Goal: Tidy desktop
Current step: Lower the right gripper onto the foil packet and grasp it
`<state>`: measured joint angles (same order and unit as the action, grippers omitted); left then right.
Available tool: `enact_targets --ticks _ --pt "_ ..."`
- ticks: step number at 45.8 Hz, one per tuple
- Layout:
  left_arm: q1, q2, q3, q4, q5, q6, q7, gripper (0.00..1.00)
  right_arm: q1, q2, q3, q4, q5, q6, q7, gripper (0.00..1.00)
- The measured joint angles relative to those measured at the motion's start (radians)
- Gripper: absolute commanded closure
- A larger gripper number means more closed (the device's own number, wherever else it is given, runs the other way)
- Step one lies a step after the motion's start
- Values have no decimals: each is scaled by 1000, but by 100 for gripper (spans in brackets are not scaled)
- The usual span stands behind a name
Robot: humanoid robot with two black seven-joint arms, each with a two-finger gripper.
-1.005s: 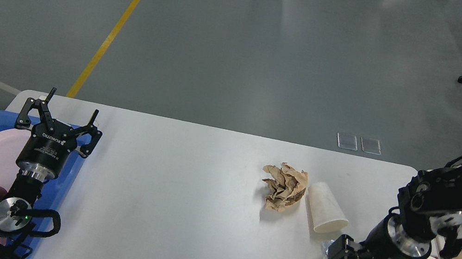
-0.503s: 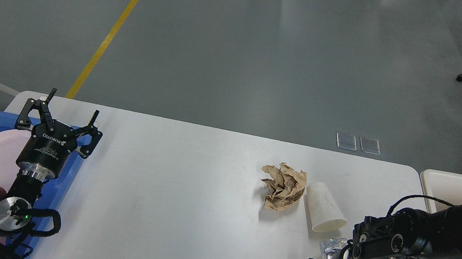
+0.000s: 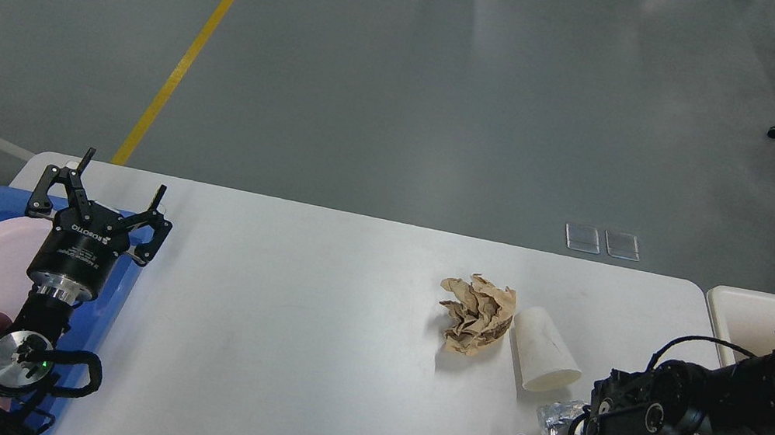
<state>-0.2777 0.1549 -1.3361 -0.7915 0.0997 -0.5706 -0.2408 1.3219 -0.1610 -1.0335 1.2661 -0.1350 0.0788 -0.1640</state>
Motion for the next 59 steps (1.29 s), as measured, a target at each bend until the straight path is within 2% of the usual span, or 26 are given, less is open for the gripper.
enact_targets --ticks 8,13,30,59 --pt "0 0 0 0 0 0 0 4 -6 -3 -3 -2 2 -1 -1 92" --pt "0 0 0 0 0 0 0 4 -8 -6 -3 -1 5 -1 -2 100" --pt "0 0 0 0 0 0 0 4 -14 -1 6 -2 166 -24 -1 100" --pt "0 0 0 0 0 0 0 4 -16 2 40 -10 272 -7 7 100"
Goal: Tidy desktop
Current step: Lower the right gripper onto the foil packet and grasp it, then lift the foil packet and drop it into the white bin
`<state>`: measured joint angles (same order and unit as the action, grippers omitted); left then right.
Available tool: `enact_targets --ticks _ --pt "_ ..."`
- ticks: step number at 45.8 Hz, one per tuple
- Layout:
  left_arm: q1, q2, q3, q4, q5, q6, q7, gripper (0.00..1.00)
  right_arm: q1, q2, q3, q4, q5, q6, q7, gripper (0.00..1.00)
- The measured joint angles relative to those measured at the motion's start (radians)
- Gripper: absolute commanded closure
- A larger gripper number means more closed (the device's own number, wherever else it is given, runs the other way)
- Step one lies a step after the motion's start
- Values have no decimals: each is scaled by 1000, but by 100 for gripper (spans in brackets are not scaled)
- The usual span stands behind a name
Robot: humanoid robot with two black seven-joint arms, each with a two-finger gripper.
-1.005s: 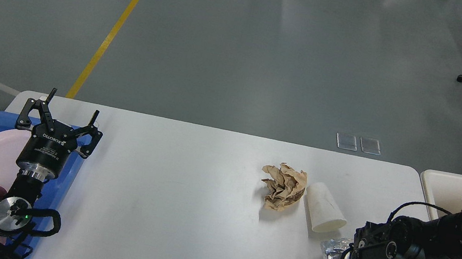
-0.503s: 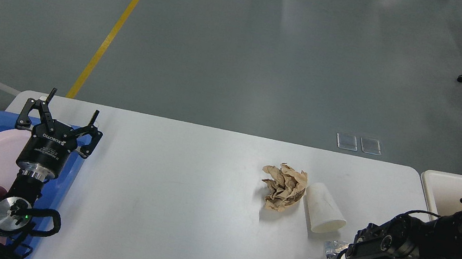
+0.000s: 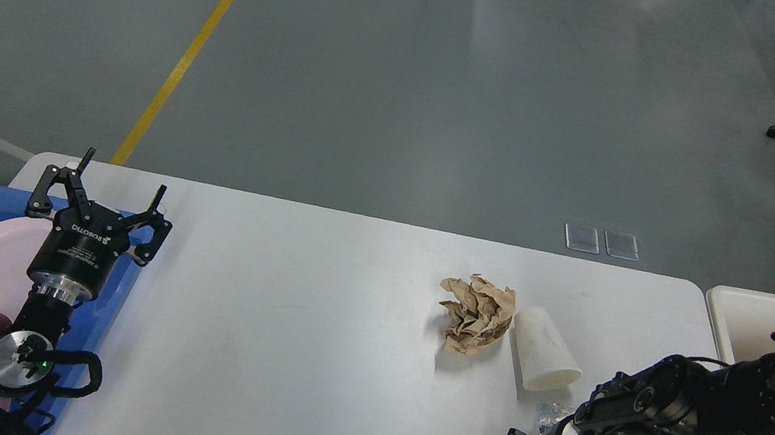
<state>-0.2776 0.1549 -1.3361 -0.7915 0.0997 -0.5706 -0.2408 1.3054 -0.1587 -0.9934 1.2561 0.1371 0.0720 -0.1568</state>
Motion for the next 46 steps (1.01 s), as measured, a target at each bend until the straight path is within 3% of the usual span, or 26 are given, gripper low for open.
enact_targets --ticks 7,14,29,46 --pt "0 0 0 0 0 0 0 4 42 -16 0 30 15 35 0 100" --pt "0 0 0 0 0 0 0 4 181 -105 -9 103 16 185 -5 100" --pt "0 0 0 0 0 0 0 4 612 -179 -170 215 19 544 -7 100" --pt "0 0 1 0 0 0 0 4 1105 -189 -387 348 20 748 -8 100"
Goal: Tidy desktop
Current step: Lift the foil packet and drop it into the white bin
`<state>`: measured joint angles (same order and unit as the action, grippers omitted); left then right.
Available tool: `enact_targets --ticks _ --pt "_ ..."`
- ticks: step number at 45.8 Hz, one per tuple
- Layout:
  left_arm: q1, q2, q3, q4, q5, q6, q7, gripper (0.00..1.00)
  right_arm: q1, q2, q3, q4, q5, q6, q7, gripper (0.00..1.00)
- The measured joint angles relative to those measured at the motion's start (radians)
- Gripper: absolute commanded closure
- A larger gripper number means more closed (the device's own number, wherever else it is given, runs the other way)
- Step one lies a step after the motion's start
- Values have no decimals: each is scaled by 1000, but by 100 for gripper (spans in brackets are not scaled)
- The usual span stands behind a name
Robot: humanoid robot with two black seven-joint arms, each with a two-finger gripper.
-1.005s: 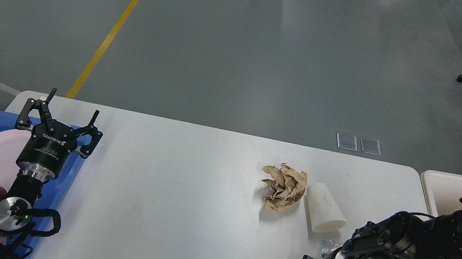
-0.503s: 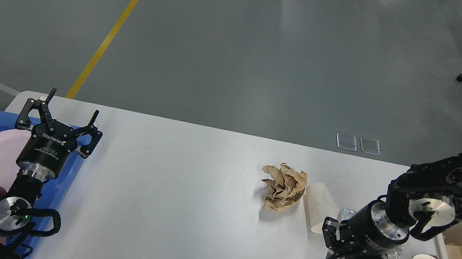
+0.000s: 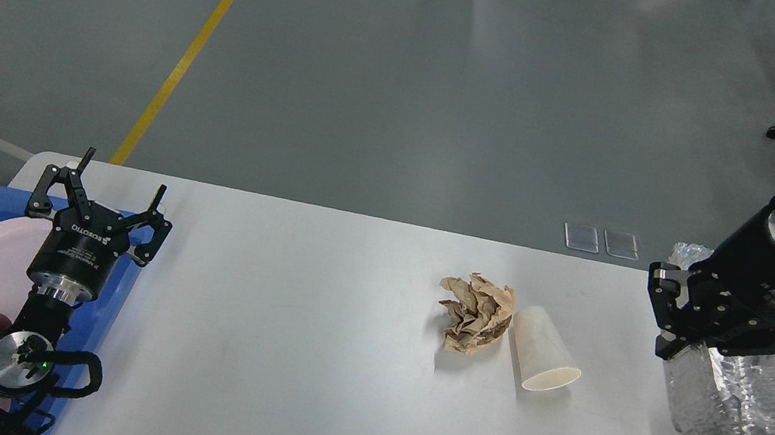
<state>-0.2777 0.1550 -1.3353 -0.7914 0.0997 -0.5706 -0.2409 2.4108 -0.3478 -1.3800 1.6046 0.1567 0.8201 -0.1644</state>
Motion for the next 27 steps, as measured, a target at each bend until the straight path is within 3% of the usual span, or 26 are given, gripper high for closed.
enact_targets --ticks 15,27 --pt "0 0 1 0 0 0 -1 4 20 -43 -62 -22 -2 -48 0 100" --pt "0 0 1 0 0 0 -1 4 -205 -193 -151 -252 -16 -187 0 100"
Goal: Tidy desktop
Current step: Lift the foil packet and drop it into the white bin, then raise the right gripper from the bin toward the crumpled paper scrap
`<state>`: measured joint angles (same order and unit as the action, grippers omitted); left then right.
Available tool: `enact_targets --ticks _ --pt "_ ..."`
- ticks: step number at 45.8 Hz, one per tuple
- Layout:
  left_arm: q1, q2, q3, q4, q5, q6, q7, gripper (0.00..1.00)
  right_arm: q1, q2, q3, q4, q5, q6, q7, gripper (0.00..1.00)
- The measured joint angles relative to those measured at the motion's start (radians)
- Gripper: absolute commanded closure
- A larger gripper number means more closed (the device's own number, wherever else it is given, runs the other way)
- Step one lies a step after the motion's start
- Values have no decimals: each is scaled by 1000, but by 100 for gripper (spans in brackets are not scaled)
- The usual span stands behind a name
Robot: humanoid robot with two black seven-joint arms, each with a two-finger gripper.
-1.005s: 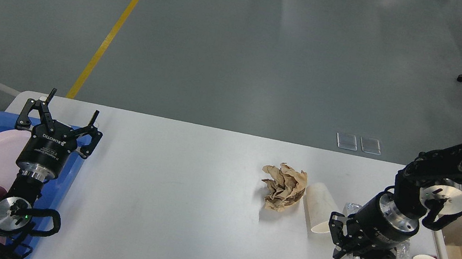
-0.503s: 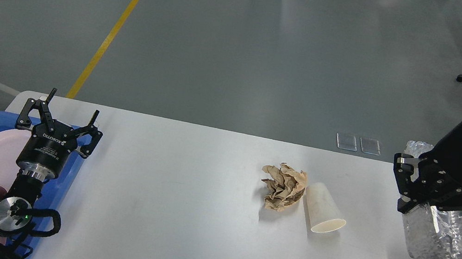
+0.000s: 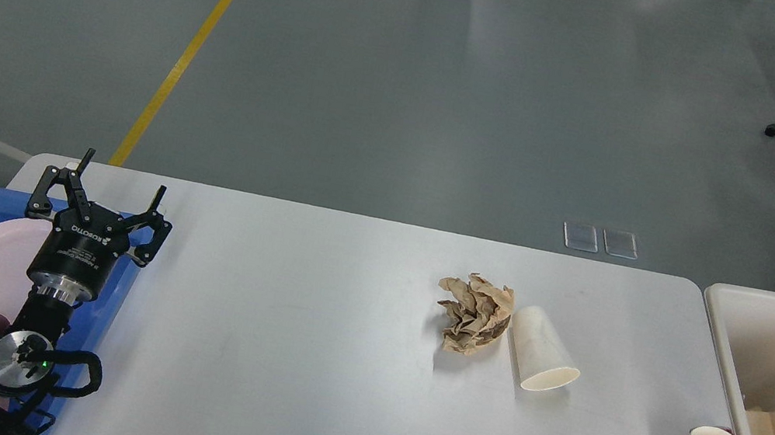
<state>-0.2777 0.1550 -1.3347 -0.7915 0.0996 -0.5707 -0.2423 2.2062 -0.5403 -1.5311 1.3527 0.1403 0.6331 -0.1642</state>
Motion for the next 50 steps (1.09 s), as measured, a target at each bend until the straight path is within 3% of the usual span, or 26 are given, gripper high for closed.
enact_targets --ticks 8,15,20,26,36,41,50 --pt "0 0 0 0 0 0 0 4 -236 -62 12 -171 0 -155 2 100" --pt "0 0 0 0 0 0 0 4 -467 -75 47 -258 3 -397 2 100" --pt "0 0 0 0 0 0 0 4 -656 -72 119 -374 2 -501 2 100" --pt "0 0 0 0 0 0 0 4 -925 -40 228 -607 1 -523 3 100" --pt "0 0 0 0 0 0 0 4 -1287 114 268 -1002 5 -525 2 100" --pt "0 0 0 0 0 0 0 4 -1382 168 258 -1113 1 -529 1 100" --pt "0 0 0 0 0 0 0 4 -1428 202 253 -1152 -3 -532 -4 100"
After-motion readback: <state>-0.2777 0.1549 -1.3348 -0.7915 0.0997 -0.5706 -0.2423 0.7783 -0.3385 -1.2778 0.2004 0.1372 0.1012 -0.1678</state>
